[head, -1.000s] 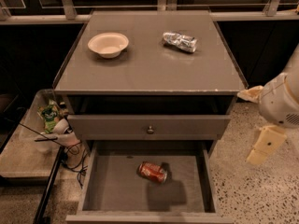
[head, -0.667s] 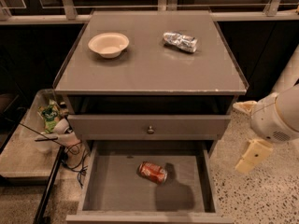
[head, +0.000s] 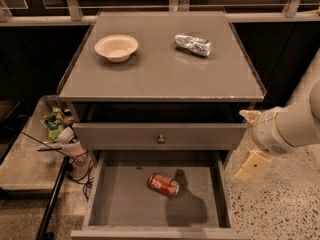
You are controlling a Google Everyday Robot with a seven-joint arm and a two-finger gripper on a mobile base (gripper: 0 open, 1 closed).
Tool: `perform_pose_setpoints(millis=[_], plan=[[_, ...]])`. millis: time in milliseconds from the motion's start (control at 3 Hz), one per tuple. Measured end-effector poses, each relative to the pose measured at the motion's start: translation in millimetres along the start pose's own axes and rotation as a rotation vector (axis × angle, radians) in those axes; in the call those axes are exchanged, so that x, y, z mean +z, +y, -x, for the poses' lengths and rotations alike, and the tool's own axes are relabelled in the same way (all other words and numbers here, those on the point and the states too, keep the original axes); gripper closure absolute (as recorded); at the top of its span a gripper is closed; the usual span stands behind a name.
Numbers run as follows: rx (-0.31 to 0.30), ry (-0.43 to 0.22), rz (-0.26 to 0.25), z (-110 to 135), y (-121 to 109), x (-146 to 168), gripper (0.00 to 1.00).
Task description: Pick coke can from middle drawer and place on counter
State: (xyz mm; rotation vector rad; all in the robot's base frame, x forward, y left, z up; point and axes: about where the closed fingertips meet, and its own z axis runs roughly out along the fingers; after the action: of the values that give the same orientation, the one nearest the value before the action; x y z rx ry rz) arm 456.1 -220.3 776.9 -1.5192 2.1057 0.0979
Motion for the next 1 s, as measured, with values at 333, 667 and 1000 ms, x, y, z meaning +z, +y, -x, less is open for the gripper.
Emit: perform_pose_setpoints(millis=[333, 667, 1000], plan=[[0.000, 0.000, 0.000, 0, 0, 0, 0.00], [-0.012, -0.010, 0.029, 10, 14, 17, 0.00], [0.004, -0.048, 0.110, 19, 36, 57, 0.00]])
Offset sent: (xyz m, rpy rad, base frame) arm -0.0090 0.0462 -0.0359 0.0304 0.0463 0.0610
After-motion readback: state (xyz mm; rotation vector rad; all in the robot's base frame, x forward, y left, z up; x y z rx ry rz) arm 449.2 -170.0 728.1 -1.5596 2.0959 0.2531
